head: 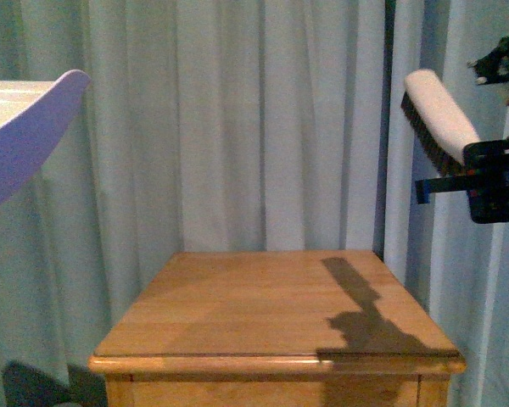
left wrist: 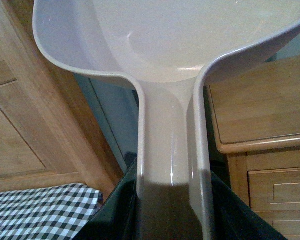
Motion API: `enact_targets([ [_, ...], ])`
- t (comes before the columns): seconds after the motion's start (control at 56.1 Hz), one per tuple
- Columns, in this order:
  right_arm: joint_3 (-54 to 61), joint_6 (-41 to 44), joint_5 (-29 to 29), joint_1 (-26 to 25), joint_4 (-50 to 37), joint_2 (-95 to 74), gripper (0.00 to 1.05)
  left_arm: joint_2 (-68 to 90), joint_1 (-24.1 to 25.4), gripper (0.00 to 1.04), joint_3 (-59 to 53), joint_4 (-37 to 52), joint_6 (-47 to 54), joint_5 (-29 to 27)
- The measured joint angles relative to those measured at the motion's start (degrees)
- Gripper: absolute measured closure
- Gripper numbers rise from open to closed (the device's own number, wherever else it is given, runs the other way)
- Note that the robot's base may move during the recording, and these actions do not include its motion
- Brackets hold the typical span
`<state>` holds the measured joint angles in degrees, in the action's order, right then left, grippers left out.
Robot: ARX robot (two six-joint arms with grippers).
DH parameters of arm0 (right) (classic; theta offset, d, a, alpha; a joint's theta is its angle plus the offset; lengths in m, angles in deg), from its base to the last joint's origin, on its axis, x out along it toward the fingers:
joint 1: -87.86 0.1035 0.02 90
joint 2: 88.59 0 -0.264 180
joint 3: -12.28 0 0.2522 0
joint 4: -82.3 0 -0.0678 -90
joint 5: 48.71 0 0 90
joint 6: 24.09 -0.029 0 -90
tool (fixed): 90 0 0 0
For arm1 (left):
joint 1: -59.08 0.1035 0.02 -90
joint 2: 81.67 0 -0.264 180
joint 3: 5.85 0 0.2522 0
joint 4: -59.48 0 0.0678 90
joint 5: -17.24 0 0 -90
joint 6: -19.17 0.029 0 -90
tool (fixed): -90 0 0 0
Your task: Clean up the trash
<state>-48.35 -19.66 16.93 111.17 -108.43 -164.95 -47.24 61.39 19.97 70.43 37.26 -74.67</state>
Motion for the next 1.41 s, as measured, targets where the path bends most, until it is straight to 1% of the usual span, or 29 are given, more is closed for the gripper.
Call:
enact_targets([
  [0.196,11.7,6.4,-3.5,3.3,-4.7,14.4,0.84,0.0,0.0,0.77,0.0,0.0,0.0,0.0],
  [0.267,15.3,8.5,-5.9,4.4,-5.8,19.8,0.84,0.0,0.0,0.77,0.0,0.0,0.0,0.0],
  [0.446,21.8,9.2,-11.4,6.5,-5.0,29.4,0.84,0.0,0.0,0.77,0.0,0.0,0.0,0.0],
  [0.588,25.3,8.9,-14.2,7.9,-3.9,34.2,0.84,0.0,0.0,0.77,0.0,0.0,0.0,0.0],
  [0.802,28.0,9.0,-16.4,8.6,-5.3,36.7,0.84,0.0,0.0,0.77,0.0,0.0,0.0,0.0],
  [0.874,28.2,9.1,-18.6,8.6,-5.7,36.9,0.84,0.0,0.0,0.77,0.0,0.0,0.0,0.0],
  [0.945,28.3,9.1,-19.4,8.6,-5.0,37.0,0.84,0.0,0.0,0.77,0.0,0.0,0.0,0.0],
  [1.408,28.5,8.9,-20.0,8.7,-5.0,37.4,0.84,0.0,0.0,0.77,0.0,0.0,0.0,0.6],
])
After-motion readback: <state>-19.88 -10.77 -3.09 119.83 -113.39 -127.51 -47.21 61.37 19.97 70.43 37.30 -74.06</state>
